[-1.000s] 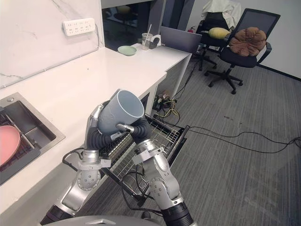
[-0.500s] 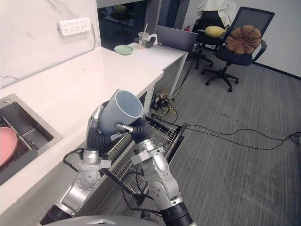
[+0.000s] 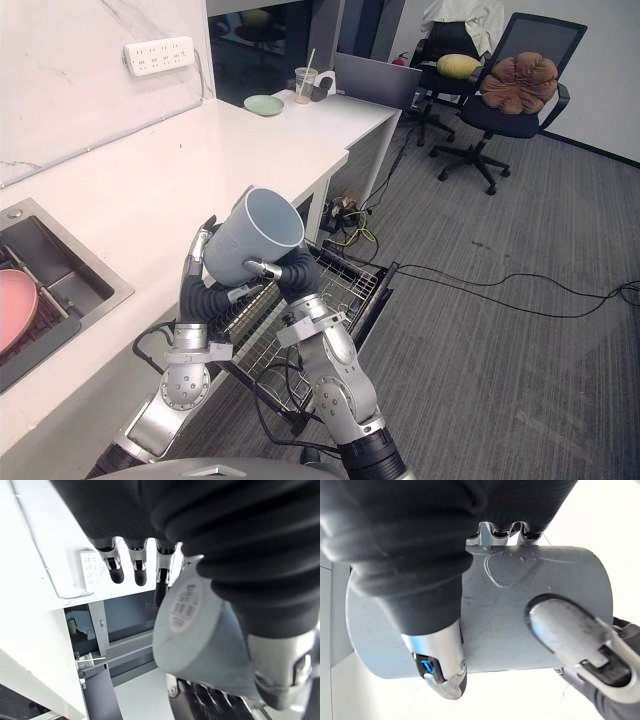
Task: Walk over to the sink, pick up the cup, carry it to the dishwasher, place the cup inside the dishwasher, then close the dishwasher door
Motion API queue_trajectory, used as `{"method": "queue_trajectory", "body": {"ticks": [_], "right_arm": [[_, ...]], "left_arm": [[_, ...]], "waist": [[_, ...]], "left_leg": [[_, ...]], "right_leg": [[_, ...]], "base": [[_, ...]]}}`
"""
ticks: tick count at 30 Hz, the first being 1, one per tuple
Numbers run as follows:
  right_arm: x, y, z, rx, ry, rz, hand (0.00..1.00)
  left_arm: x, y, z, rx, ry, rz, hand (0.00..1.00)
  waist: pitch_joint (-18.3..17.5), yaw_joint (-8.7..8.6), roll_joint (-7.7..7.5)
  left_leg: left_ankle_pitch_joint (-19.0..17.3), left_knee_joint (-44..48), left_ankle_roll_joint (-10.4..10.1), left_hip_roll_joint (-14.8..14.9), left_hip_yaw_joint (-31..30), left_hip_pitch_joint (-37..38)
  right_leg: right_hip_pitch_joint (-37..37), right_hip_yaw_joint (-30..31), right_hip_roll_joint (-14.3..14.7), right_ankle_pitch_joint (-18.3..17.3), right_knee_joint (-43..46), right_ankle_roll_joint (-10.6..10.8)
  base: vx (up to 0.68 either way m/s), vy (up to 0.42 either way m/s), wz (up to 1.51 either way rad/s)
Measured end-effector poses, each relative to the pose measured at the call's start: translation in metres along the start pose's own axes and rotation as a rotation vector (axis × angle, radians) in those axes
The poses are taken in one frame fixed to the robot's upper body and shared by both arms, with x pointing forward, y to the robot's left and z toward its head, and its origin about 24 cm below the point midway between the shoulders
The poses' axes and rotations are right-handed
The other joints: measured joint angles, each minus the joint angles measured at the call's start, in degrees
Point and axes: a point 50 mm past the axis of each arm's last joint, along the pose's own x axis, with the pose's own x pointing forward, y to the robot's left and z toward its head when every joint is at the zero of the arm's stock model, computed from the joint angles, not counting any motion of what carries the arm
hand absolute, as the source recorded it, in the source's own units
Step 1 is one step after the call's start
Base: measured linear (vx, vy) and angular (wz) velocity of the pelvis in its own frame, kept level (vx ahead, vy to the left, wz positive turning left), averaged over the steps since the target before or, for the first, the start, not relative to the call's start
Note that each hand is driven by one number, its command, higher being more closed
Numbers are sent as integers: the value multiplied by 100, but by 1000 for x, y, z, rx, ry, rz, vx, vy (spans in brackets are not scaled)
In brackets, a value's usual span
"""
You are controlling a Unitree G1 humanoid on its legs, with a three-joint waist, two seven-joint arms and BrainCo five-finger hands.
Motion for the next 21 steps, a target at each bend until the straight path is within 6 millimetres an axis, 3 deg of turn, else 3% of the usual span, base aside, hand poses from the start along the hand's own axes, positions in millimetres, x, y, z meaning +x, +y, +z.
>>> {"method": "queue_trajectory", "body": {"ticks": [8, 13, 16, 21], "right_arm": [[-1, -15, 17, 12, -126, -140, 100], [-7, -31, 31, -43, -183, -213, 100], [-17, -51, 32, -132, -130, -289, 100], [-45, -94, 11, -226, 141, -404, 100]], "left_arm": [[-2, 12, -16, -104, 149, 91, 0], [-22, 21, -45, -139, 328, 77, 0], [-34, 22, -58, -173, 398, -31, 0], [-32, 30, -64, -158, 367, -170, 0]], "waist": [[40, 6, 29], [128, 10, 26], [175, 73, 20], [244, 95, 68]], "left_leg": [[0, -6, 0, 2, 4, 4], [0, -5, 0, 2, -5, 33], [5, 5, 5, -4, -107, 22], [91, -6, 29, -65, -466, -127]], "right_leg": [[1, -3, 2, 0, 0, 0], [38, -19, -5, 0, -1, 0], [76, -95, -49, -1, -1, 2], [124, -483, -170, -30, -1, 40]], "base": [[-6, -2, 0], [0, 0, 1], [-3, -1, 15], [-51, -4, 33]]}}
